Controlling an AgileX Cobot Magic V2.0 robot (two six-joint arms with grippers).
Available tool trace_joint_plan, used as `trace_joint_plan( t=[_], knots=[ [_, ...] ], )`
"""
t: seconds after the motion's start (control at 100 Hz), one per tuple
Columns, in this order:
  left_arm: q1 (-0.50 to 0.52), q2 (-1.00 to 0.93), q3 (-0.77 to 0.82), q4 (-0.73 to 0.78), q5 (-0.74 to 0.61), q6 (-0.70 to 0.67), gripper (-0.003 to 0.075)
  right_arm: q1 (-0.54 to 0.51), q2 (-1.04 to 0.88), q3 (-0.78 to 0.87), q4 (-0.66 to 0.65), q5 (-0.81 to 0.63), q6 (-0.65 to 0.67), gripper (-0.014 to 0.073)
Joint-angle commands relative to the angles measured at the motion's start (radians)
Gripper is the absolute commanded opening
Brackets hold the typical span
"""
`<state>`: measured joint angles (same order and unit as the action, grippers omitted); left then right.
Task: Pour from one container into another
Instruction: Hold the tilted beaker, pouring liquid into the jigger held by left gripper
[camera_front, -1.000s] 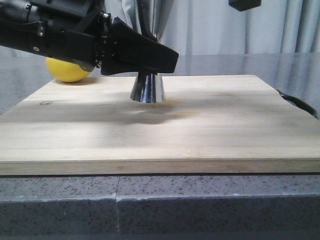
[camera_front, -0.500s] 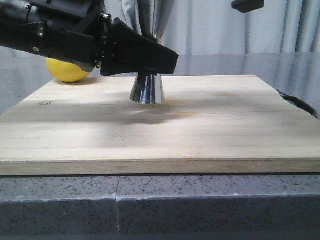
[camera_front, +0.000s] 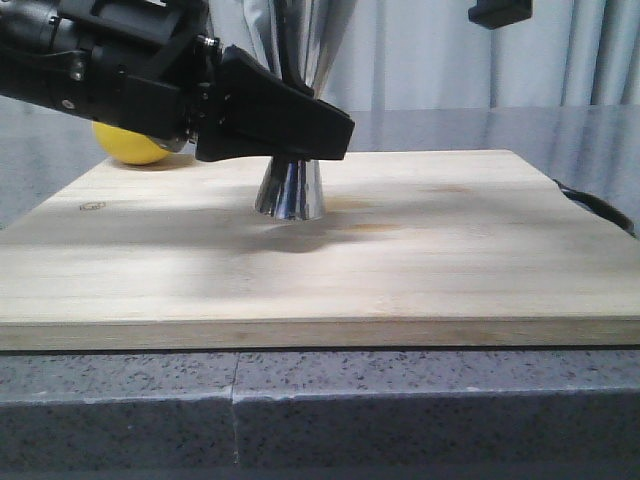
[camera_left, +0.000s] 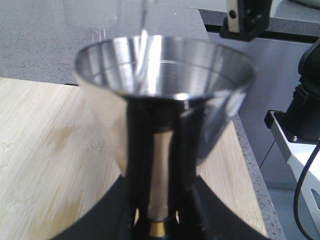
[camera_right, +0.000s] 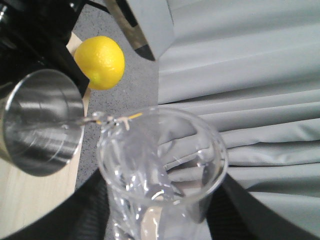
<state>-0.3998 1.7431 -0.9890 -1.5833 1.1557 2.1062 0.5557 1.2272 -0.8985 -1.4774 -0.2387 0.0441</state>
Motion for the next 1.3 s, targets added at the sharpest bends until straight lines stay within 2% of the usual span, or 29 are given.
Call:
trace_joint_plan(
  t=[0.0, 1.29],
  knots=[
    [-0.009, -0.049, -0.028, -0.066, 0.127, -0.007, -0.0019, 0.001, -0.022, -0.036, -0.005, -0.009, -0.004, 0.0215],
    [-0.009, -0.049, -0.028, -0.064, 0.127, -0.007, -0.0019, 0.001, -0.022, -0.036, -0.125, 0.008, -0.004, 0.0215]
  ],
)
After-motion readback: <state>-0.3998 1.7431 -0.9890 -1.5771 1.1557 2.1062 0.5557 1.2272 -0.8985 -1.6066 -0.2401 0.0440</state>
